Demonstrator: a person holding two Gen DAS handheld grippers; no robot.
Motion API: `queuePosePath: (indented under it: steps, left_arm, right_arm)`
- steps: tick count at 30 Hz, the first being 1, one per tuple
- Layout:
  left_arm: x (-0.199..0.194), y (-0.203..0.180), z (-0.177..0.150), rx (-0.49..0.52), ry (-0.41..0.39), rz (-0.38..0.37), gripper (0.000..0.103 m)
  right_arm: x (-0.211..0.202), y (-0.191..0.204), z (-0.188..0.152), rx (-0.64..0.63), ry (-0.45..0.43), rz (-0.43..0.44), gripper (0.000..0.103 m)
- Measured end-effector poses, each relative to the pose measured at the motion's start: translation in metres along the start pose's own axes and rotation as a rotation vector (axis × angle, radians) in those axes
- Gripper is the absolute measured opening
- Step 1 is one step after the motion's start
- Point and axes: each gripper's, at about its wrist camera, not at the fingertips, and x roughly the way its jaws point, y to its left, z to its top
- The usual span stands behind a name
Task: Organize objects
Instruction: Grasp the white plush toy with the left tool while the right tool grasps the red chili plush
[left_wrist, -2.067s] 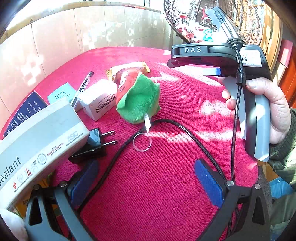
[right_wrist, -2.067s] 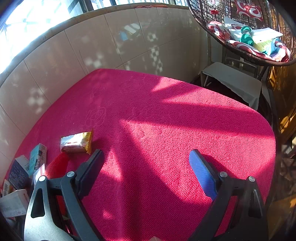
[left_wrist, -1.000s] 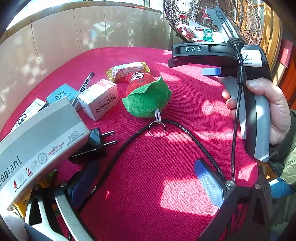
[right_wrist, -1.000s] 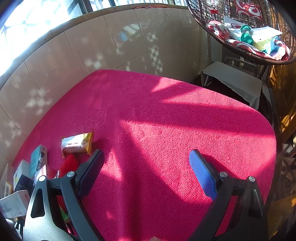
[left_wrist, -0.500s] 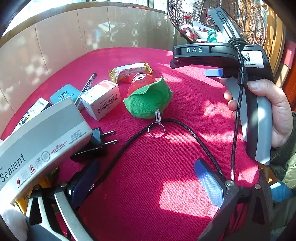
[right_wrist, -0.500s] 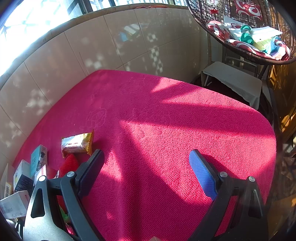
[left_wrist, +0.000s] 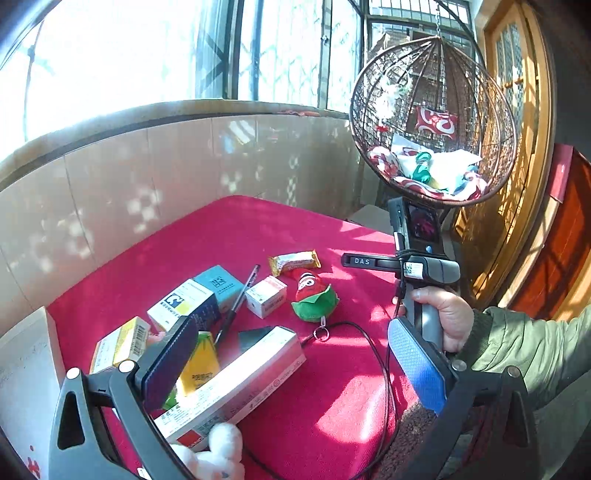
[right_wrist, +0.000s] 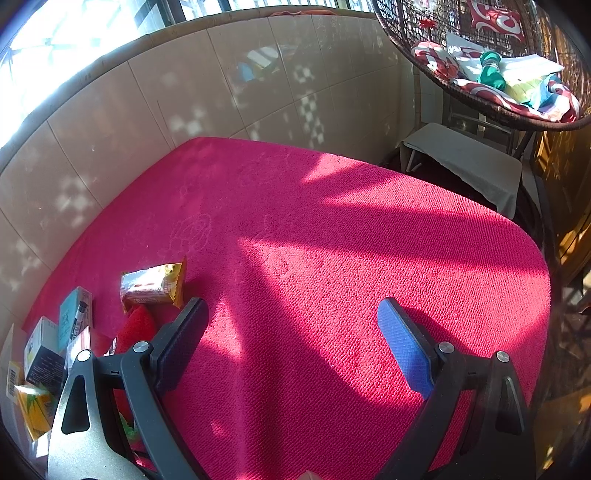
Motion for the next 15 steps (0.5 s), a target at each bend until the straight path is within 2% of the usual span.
queuePosePath:
  steps: [3,5,9,12,15]
  left_arm:
    - [-0.035,0.039,-0.02,-0.04,-0.017,0.17,0.103]
    - [-0.05,0.064,-0.04,-0.091,0.01,0.219,0.103]
    - [-0.051,0.086,-0.087,-0.203,0.133,0.243,0.103]
    - [-0.03,0.081,-0.112,-0.202,0.221,0.23,0.103]
    - [-0.009,0.075,-0.119,-0.183,0.274,0.187,0.103]
  right_arm:
    - [0.0,0.0,0.0,0.001,0.0,0.001,0.094]
    - [0.0,0.0,0.0,0.001,-0.001,0.002,0.094]
    - [-0.002,0.0,0.0,0.012,-0.009,0.017,0.094]
    - [-0.008,0.001,-0.002,0.001,-0.015,0.085,0.094]
    - [-0.022,0.018,-0.005,-0.095,-0.023,0.172,0.094]
